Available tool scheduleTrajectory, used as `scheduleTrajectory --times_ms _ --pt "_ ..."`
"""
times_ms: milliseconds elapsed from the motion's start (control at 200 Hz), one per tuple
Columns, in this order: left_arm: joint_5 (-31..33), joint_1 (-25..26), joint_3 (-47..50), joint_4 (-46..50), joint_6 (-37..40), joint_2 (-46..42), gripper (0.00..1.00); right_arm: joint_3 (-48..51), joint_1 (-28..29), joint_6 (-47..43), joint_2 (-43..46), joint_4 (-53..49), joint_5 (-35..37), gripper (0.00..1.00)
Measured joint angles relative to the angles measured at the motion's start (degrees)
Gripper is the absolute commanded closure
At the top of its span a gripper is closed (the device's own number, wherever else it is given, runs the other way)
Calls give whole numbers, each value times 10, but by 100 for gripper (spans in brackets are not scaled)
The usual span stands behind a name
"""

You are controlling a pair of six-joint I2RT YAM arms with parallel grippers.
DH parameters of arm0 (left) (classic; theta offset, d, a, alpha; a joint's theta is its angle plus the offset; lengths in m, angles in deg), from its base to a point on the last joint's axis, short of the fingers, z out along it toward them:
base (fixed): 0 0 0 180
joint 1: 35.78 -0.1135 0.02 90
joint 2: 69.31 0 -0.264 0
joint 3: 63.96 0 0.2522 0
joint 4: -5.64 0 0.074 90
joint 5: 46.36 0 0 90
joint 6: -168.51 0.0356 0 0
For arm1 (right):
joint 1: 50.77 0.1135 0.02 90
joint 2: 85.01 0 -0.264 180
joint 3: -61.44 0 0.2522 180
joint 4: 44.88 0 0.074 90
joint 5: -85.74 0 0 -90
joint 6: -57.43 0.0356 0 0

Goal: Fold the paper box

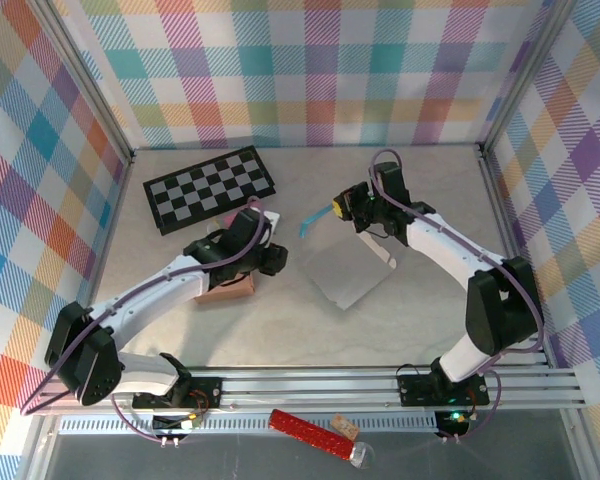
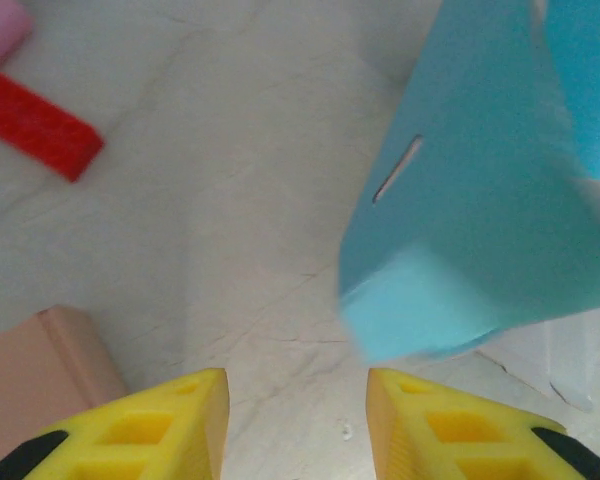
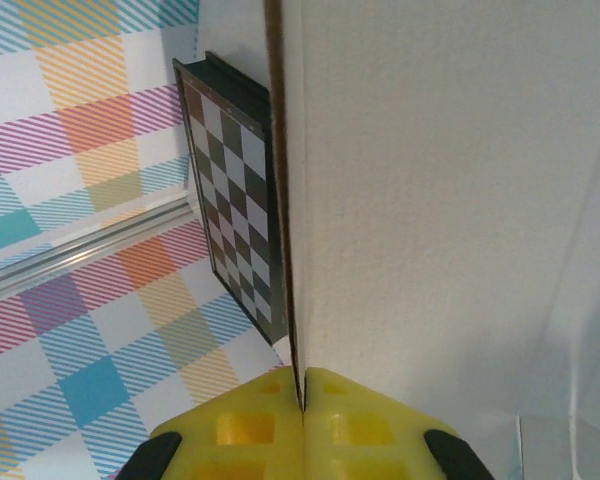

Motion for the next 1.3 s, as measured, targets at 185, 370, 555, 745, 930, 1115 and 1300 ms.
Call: scheduleTrajectory --times_ms 185,370,555,745,930,1115,1300 --pt "-9 -59 23 4 -40 -33 63 90 0 -11 -2 126 0 100" --pt "-36 -92 28 7 -54 -34 65 156 1 -10 -17 264 1 100" --pt "-57 -95 28 3 -57 -20 68 184 2 -10 -34 348 0 100" --pt "-94 -95 29 -25 -51 25 68 197 2 -10 -37 378 0 100" --pt "-146 -95 29 -84 -1 90 70 198 2 -10 -39 382 -1 100" --pt "-203 -95 30 -135 58 130 69 198 2 -10 -40 383 -2 100" --pt "-252 -94 35 -170 104 139 68 197 2 -9 -40 383 -2 100"
